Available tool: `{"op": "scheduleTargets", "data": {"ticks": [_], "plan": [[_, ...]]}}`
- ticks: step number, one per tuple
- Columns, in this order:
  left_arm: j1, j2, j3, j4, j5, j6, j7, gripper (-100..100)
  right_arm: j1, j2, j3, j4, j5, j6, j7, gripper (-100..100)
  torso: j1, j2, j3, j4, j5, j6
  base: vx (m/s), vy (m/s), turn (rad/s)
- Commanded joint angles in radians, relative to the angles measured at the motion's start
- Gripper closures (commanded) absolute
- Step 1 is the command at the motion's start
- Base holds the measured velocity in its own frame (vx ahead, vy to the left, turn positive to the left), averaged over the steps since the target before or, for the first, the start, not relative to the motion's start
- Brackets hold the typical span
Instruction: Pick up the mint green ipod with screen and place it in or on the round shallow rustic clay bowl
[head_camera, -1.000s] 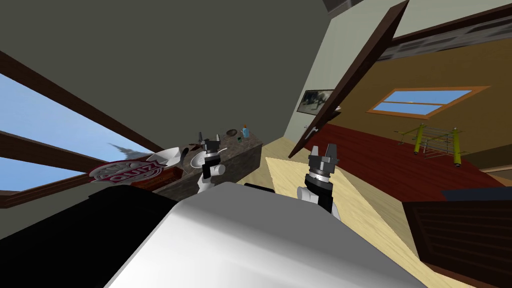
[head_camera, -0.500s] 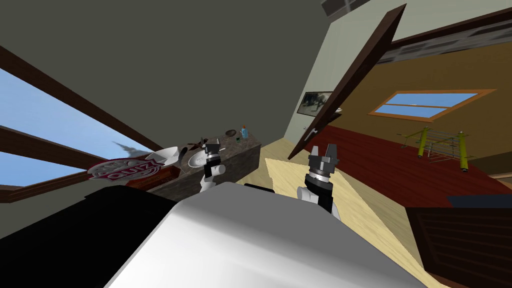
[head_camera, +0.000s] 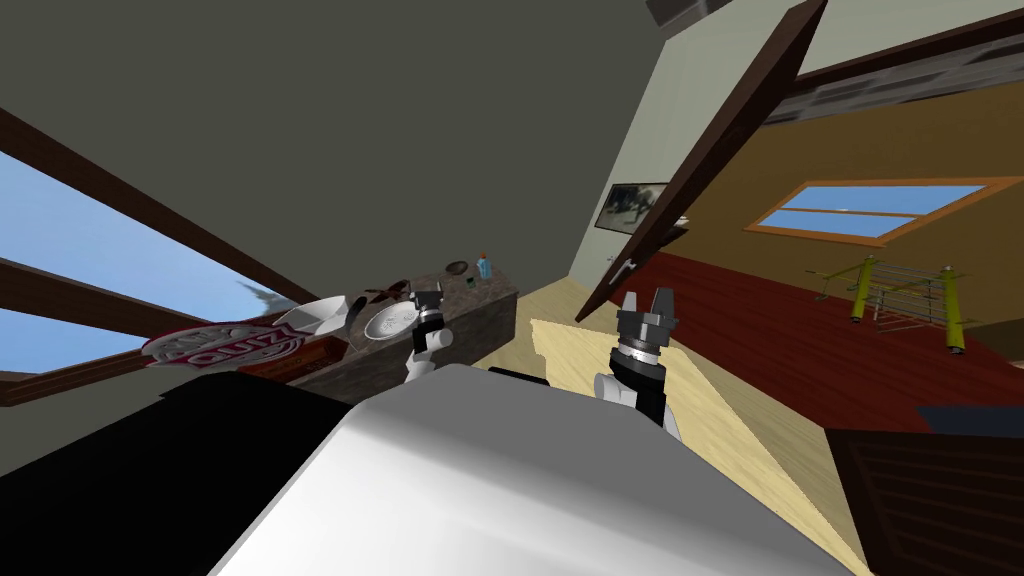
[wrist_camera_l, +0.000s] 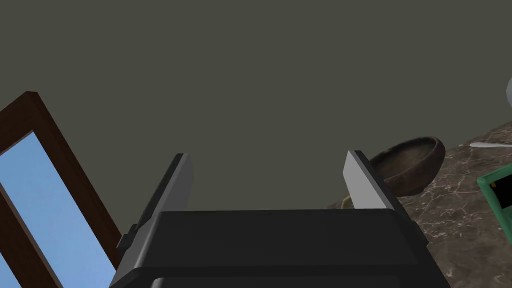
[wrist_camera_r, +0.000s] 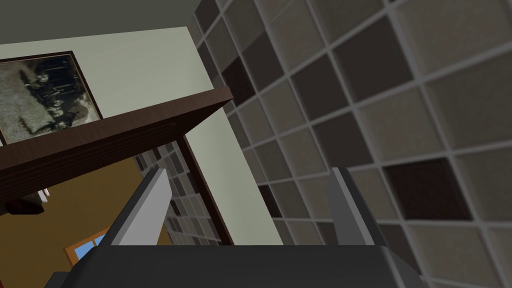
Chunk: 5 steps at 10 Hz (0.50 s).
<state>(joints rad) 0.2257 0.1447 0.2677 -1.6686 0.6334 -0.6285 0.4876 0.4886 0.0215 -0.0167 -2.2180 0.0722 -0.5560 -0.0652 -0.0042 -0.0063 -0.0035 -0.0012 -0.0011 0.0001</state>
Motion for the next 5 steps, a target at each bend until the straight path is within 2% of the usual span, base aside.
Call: {"op": "scheduleTargets", "data": {"ticks": [1,3,4,5], "plan": [[-0.019,-0.005,0.003,0.050,0.025,0.010,0.031,-100,0.000,0.000,0.000,0.000,0.000,0.000,0.000,0,0.000,0.000,0.000,0.000,0.000,0.000,0.119,-0.079,0.063],[-0.043,-0.013,0.008,0.120,0.058,0.033,0.064,-100,0.000,0.000,0.000,0.000,0.000,0.000,0.000,0,-0.002,-0.006,-0.003,-0.001,0.000,0.000,0.205,-0.114,0.051],[-0.043,-0.013,0.008,0.122,0.058,0.033,0.064,-100,0.000,0.000,0.000,0.000,0.000,0.000,0.000,0,-0.004,-0.008,-0.005,-0.002,-0.001,0.000,0.122,-0.101,0.034],[-0.054,-0.018,0.010,0.154,0.073,0.044,0.081,-100,0.000,0.000,0.000,0.000,0.000,0.000,0.000,0,-0.002,-0.004,-0.003,-0.001,-0.001,0.000,0.089,-0.082,0.035]]}}
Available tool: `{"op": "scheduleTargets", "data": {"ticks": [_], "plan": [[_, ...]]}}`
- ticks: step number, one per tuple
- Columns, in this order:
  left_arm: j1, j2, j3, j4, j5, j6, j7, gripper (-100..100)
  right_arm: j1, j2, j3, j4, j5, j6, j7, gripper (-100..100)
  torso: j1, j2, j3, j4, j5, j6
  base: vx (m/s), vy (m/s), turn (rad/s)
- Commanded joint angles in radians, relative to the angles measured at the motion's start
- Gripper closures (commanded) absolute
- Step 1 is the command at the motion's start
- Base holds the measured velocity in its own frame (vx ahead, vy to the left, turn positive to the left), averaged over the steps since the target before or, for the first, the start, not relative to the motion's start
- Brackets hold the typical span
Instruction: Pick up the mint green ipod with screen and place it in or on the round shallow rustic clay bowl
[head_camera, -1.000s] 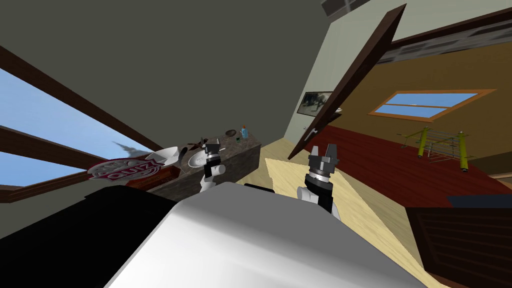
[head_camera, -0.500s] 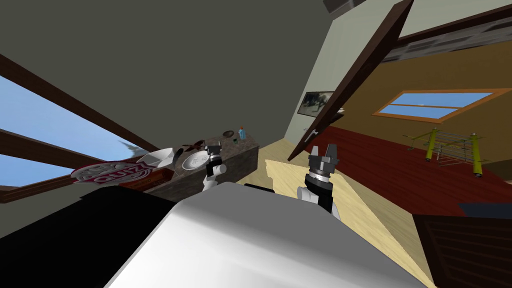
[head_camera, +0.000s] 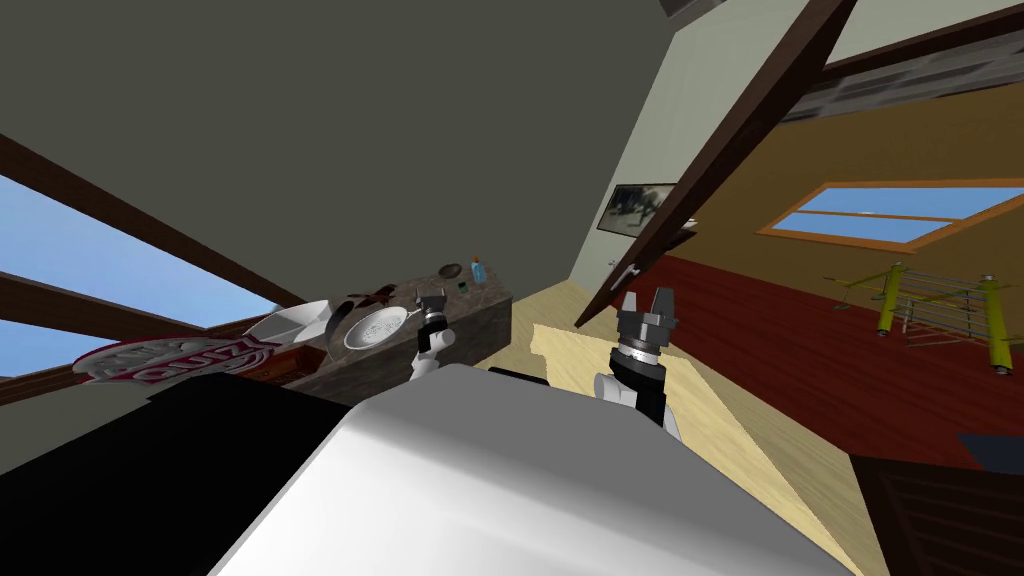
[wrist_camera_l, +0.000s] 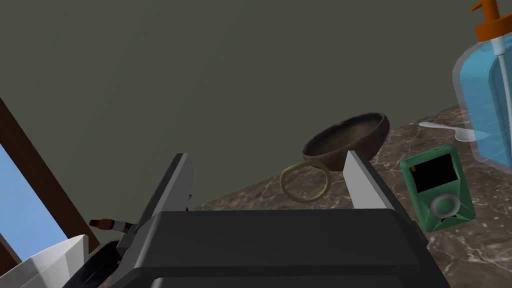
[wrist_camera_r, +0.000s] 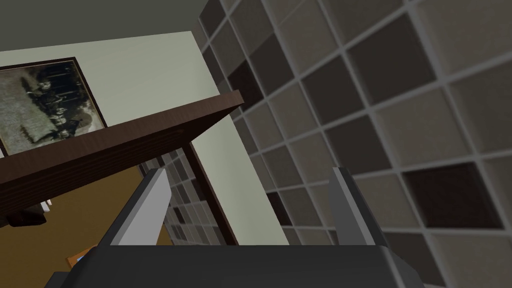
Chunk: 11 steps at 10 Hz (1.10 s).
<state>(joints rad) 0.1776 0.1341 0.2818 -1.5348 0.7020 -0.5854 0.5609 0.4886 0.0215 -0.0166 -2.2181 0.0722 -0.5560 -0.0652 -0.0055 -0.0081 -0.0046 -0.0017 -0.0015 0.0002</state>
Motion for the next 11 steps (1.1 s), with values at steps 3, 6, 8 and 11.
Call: {"op": "scheduleTargets", "data": {"ticks": [3,6,8,11], "plan": [[-0.038,-0.020,0.002,0.111,0.046,0.034,0.052,-100,0.000,0.000,0.000,0.000,0.000,0.000,0.000,0,-0.001,-0.005,-0.003,-0.001,0.000,0.000,0.188,-0.097,0.056],[-0.056,-0.025,0.006,0.165,0.069,0.054,0.079,-100,0.000,0.000,0.000,0.000,0.000,0.000,0.000,0,0.000,-0.005,-0.003,-0.001,0.000,0.000,0.160,-0.075,0.037],[-0.071,-0.025,0.010,0.214,0.090,0.070,0.101,-100,0.000,0.000,0.000,0.000,0.000,0.000,0.000,0,0.004,0.001,0.000,0.000,0.001,0.000,0.106,-0.035,0.025],[-0.080,-0.022,0.014,0.256,0.105,0.084,0.119,-100,0.000,0.000,0.000,0.000,0.000,0.000,0.000,0,0.006,-0.001,-0.001,0.000,0.001,0.000,0.118,-0.008,0.018]]}}
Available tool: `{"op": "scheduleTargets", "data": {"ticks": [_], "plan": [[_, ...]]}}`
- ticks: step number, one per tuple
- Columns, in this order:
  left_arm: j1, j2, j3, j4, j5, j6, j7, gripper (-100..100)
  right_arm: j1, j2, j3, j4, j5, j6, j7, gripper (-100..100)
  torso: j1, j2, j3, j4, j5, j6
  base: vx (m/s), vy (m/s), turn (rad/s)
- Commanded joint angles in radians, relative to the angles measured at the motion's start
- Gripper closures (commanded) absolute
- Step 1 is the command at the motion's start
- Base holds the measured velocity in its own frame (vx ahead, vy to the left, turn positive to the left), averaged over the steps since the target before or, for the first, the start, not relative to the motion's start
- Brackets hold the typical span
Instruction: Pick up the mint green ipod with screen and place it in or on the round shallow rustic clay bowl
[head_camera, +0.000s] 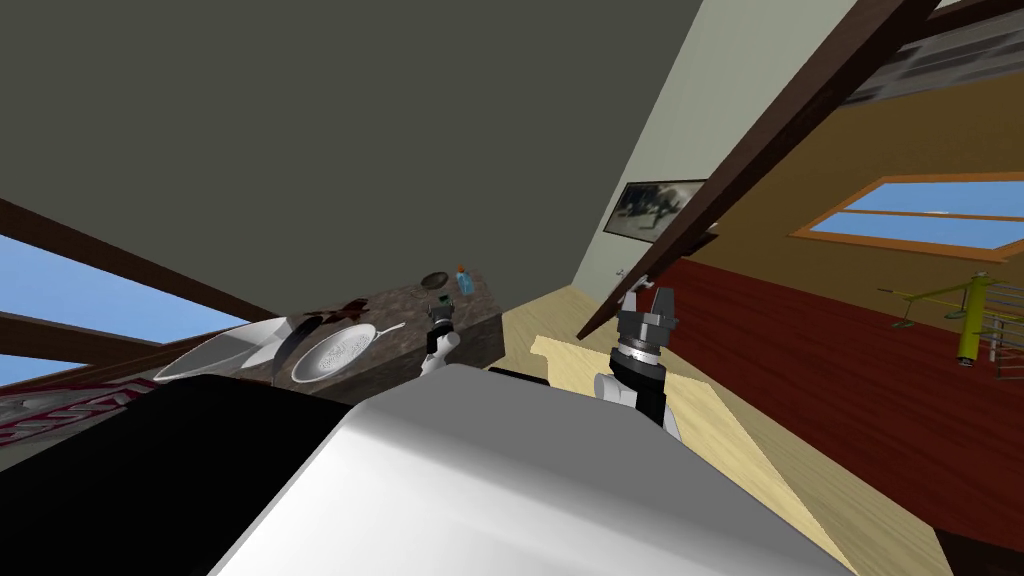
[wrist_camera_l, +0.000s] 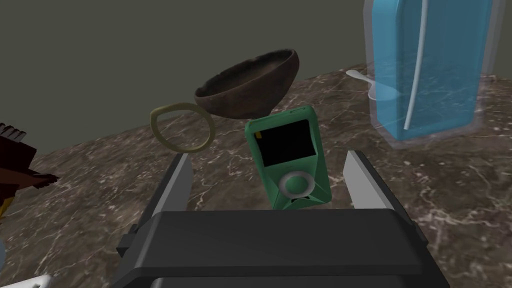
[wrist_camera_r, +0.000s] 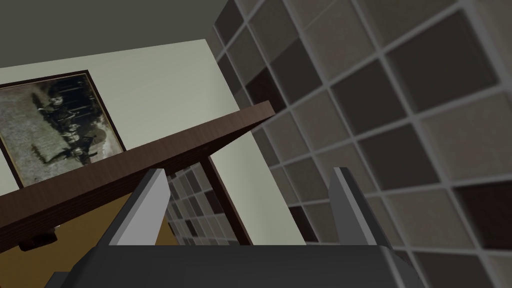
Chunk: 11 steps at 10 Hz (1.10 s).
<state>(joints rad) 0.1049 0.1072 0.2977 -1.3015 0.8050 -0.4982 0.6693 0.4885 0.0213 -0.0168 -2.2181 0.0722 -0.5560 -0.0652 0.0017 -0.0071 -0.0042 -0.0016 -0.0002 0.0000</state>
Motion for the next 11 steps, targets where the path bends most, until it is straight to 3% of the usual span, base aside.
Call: {"op": "scheduleTargets", "data": {"ticks": [1,2,3,4,5,7,8,9,11], "plan": [[-0.009,0.006,-0.001,0.040,0.008,0.001,0.016,-100,0.000,0.000,0.000,0.000,0.000,0.000,0.000,0,0.000,0.000,0.000,0.000,0.000,0.000,0.110,0.024,0.013],[-0.007,0.008,0.001,0.063,0.014,0.008,0.022,-100,0.000,0.000,0.000,0.000,0.000,0.000,0.000,0,0.001,-0.001,0.000,0.000,0.000,0.000,0.159,0.090,0.007],[-0.011,0.006,0.002,0.050,0.010,0.004,0.016,-100,0.000,0.000,0.000,0.000,0.000,0.000,0.000,0,0.005,-0.003,-0.002,-0.001,0.001,0.000,0.076,0.053,-0.007],[-0.011,0.005,0.002,0.052,0.011,0.006,0.016,0,0.000,0.000,0.000,0.000,0.000,0.000,0.000,0,0.003,0.001,0.000,0.000,0.001,0.000,0.013,0.008,-0.001],[-0.041,0.003,0.028,0.068,0.018,0.011,-0.005,-100,0.000,0.000,0.000,0.000,0.000,0.000,0.000,0,0.001,0.004,0.002,0.001,0.000,0.000,-0.017,0.033,-0.099],[-0.086,0.000,0.066,0.092,0.028,0.018,-0.036,-100,0.000,0.000,0.000,0.000,0.000,0.000,0.000,0,0.003,0.009,0.005,0.002,0.001,0.000,-0.054,0.059,-0.153],[-0.070,-0.001,0.055,0.078,0.026,0.018,-0.027,-100,0.000,0.000,0.000,0.000,0.000,0.000,0.000,0,0.003,0.010,0.006,0.002,0.001,0.000,-0.031,0.029,-0.028],[-0.072,-0.001,0.058,0.079,0.026,0.020,-0.031,100,0.000,0.000,0.000,0.000,0.000,0.000,0.000,0,0.002,0.009,0.005,0.002,0.000,0.000,0.000,0.000,0.000],[-0.073,-0.002,0.057,0.079,0.027,0.020,-0.028,100,0.000,0.000,0.000,0.000,0.000,0.000,0.000,0,-0.001,0.007,0.004,0.001,-0.001,-0.001,0.000,0.000,0.000]]}}
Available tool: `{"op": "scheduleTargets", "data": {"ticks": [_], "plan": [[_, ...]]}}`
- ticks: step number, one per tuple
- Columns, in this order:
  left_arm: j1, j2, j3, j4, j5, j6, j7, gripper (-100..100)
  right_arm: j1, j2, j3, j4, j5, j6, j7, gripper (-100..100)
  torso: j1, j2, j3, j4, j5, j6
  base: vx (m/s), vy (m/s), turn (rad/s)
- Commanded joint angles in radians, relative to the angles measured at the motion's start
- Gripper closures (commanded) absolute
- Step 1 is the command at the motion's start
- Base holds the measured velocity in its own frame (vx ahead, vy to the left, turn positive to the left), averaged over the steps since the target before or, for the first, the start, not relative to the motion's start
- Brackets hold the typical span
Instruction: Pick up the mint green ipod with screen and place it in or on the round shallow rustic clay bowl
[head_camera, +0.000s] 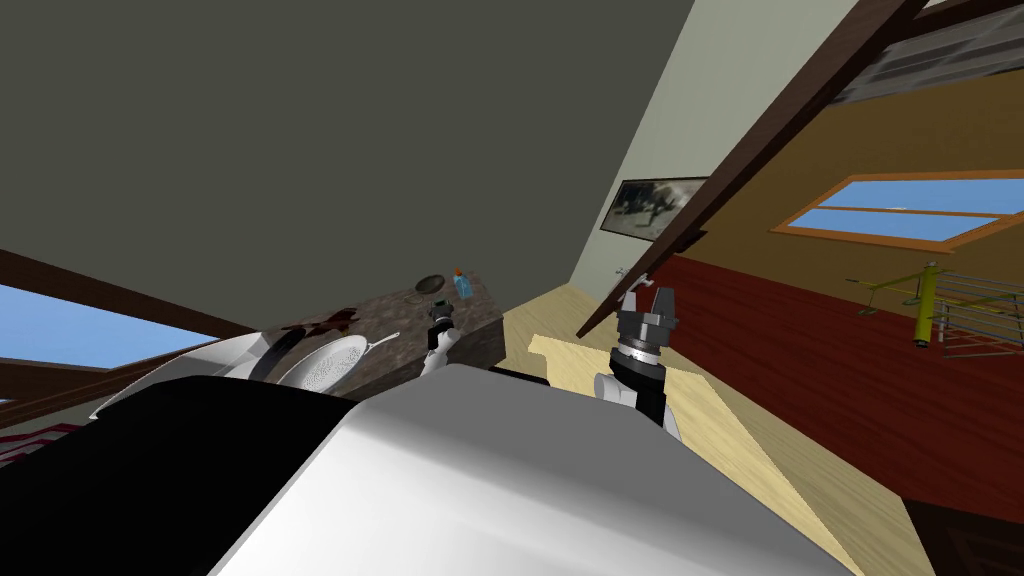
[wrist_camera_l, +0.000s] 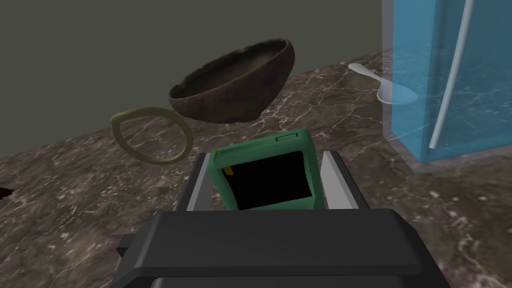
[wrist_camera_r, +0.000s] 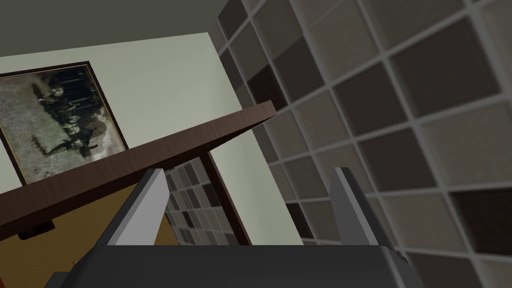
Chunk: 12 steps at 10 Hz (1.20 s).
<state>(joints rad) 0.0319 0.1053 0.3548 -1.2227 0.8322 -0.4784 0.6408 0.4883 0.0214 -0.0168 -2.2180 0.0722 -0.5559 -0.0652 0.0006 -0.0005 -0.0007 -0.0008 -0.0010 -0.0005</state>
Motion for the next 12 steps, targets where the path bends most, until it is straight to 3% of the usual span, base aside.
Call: {"op": "scheduleTargets", "data": {"ticks": [1,2,3,4,6,7,8,9,12], "plan": [[0.000,0.000,0.000,0.000,0.000,0.000,0.000,100,0.000,0.000,0.000,0.000,0.000,0.000,0.000,0,0.000,0.000,0.000,0.000,0.000,0.000,0.000,0.000,0.000],[0.000,0.000,0.000,0.000,0.000,0.000,0.000,100,0.000,0.000,0.000,0.000,0.000,0.000,0.000,0,0.000,0.000,0.000,0.000,0.000,0.000,0.000,0.000,0.000],[0.000,0.000,0.000,0.000,0.000,0.000,0.000,0,0.000,0.000,0.000,0.000,0.000,0.000,0.000,0,0.000,0.000,0.000,0.000,0.000,0.000,0.000,0.000,0.000],[0.032,0.005,-0.029,-0.011,-0.009,-0.009,0.023,100,0.000,0.000,0.000,0.000,0.000,0.000,0.000,0,0.000,0.000,0.000,0.000,0.000,0.000,0.037,-0.035,0.149],[0.062,0.007,-0.055,-0.027,-0.016,-0.014,0.044,100,0.000,0.000,0.000,0.000,0.000,0.000,0.000,0,-0.003,-0.002,-0.002,-0.003,0.002,-0.003,0.059,-0.063,0.137],[0.047,0.006,-0.044,-0.026,-0.014,-0.013,0.033,100,0.000,0.000,0.000,0.000,0.000,0.000,0.000,0,-0.003,-0.002,-0.003,-0.004,0.003,-0.002,0.023,-0.032,0.023],[0.049,0.006,-0.045,-0.027,-0.014,-0.013,0.034,0,0.000,0.000,0.000,0.000,0.000,0.000,0.000,0,-0.001,-0.001,-0.002,-0.004,0.004,-0.001,0.003,-0.007,-0.002],[0.057,-0.002,-0.055,-0.026,-0.018,-0.008,0.029,100,0.000,0.000,0.000,0.000,0.000,0.000,0.000,0,0.001,0.000,-0.002,-0.004,0.004,-0.001,-0.105,-0.082,0.040],[0.062,-0.002,-0.067,-0.023,-0.028,0.003,0.012,100,0.000,0.000,0.000,0.000,0.000,0.000,0.000,0,-0.006,0.013,0.001,-0.009,0.010,-0.003,-0.149,-0.102,0.028]]}}
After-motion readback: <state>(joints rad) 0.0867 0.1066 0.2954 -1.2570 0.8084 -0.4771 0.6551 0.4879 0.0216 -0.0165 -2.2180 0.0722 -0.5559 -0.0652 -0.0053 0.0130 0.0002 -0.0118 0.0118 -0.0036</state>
